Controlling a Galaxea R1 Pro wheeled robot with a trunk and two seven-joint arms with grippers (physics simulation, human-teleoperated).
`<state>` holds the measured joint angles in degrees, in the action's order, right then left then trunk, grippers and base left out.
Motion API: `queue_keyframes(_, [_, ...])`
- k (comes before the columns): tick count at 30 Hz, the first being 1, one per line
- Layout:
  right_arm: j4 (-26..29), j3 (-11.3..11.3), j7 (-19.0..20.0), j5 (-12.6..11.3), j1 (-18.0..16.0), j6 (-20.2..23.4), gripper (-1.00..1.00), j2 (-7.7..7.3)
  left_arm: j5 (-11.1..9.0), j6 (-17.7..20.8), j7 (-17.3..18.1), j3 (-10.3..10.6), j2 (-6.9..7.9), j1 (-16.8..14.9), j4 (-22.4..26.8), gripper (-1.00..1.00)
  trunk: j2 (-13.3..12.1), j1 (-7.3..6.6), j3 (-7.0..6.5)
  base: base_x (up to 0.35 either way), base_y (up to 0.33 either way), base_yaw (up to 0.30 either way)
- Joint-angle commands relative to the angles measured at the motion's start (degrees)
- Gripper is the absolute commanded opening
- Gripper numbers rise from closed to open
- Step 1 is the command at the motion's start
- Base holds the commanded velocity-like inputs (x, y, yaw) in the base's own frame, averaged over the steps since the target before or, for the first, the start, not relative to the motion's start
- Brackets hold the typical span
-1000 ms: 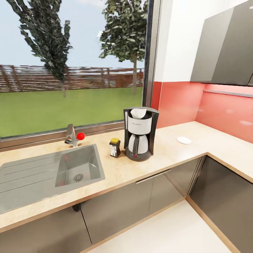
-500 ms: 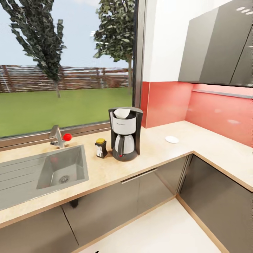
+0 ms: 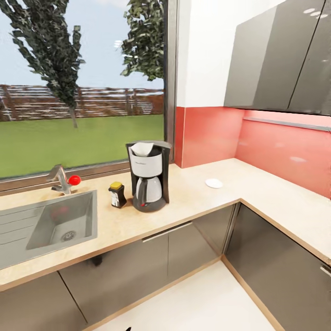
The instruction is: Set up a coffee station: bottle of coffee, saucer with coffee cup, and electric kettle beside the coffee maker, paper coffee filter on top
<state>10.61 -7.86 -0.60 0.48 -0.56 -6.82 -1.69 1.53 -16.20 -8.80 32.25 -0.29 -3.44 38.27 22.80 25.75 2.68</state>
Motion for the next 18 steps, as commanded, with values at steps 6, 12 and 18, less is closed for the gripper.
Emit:
queue_keyframes(6, [-0.1, -0.2, 0.0, 0.0, -0.1, -0.2, 1.00, 0.09, 0.1, -0.1, -0.5, 0.3, 0.03, -0.1, 0.0, 1.00, 0.1, 0.03, 0.13, -0.010, -0.273, 0.000])
queue_keyframes(12, [-0.1, -0.2, 0.0, 0.0, -0.1, -0.2, 1.00, 0.10, 0.1, -0.1, -0.5, 0.3, 0.02, -0.1, 0.0, 1.00, 0.1, 0.03, 0.13, -0.099, -0.270, 0.000])
queue_keyframes(18, [-0.1, -0.2, 0.0, 0.0, -0.1, -0.2, 1.00, 0.17, 0.2, -0.1, -0.5, 0.2, 0.02, -0.1, 1.3, 1.00, 0.1, 0.03, 0.13, -0.199, -0.231, 0.000])
